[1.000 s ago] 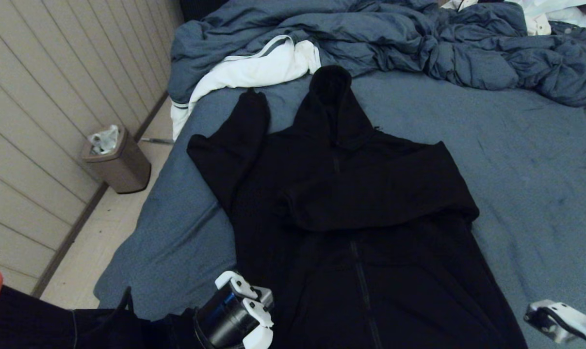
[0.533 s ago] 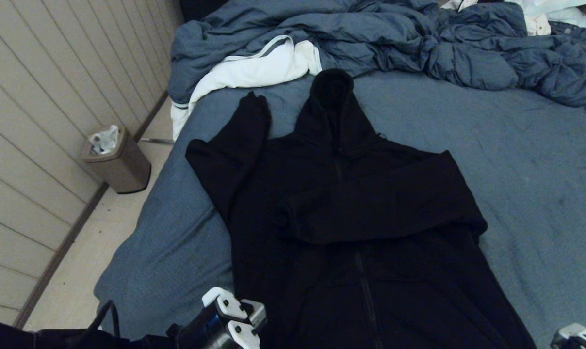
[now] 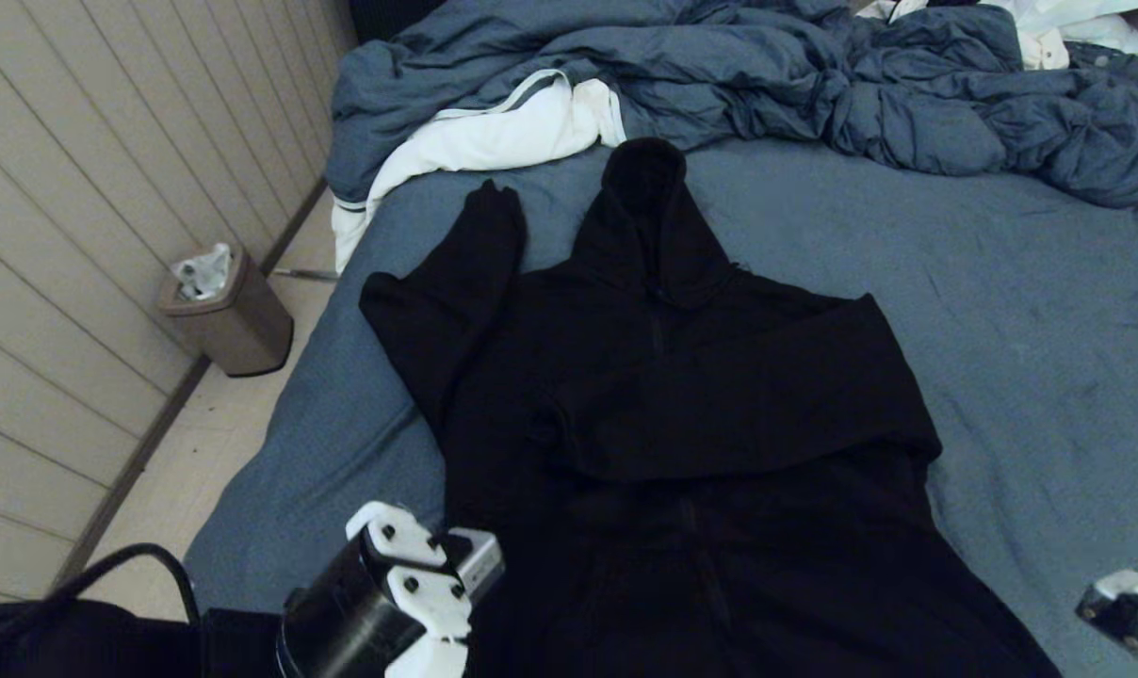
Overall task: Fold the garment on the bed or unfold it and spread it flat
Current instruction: Fold the black sweatshirt
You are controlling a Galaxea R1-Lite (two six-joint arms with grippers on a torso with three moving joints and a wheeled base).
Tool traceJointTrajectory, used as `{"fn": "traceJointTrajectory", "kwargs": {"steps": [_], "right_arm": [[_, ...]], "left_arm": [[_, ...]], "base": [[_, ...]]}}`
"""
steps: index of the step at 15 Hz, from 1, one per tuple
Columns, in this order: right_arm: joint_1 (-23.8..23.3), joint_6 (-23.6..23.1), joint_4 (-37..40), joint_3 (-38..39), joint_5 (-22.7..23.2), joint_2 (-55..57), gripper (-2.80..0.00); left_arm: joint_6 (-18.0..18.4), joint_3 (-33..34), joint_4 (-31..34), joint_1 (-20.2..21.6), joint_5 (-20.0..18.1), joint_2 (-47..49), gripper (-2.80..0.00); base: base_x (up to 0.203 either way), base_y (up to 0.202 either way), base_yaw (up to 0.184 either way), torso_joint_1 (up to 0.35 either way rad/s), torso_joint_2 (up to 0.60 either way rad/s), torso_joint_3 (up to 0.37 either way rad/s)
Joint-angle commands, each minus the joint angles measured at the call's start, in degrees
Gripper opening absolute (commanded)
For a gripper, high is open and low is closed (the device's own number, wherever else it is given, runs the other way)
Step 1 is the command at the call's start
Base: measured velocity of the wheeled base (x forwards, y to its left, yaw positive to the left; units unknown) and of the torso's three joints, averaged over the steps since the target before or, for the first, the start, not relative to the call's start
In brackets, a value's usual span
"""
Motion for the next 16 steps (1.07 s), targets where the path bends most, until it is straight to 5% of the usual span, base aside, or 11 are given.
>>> {"fn": "traceJointTrajectory", "kwargs": {"steps": [1,6,11,16], "right_arm": [[-0.17,0.03,-0.45,-3.30,0.17,3.61,-2.80],[-0.90,0.10,-8.13,-9.81,0.28,15.48,-2.80],[-4.40,0.06,-12.32,-21.42,0.53,29.36,-2.80],[-6.65,0.25,-16.26,-30.76,0.64,41.15,-2.80]], "left_arm": [[0.01,-5.04,2.08,2.23,0.10,-1.98,-2.80],[1.34,-18.47,7.91,8.99,-0.72,2.99,-2.80],[3.39,-29.99,8.23,17.40,-3.99,13.84,-2.80],[3.68,-41.14,8.32,21.41,-5.15,23.60,-2.80]], "base": [[0.000,0.000,0.000,0.000,0.00,0.000],[0.000,0.000,0.000,0.000,0.00,0.000],[0.000,0.000,0.000,0.000,0.00,0.000],[0.000,0.000,0.000,0.000,0.00,0.000]]}}
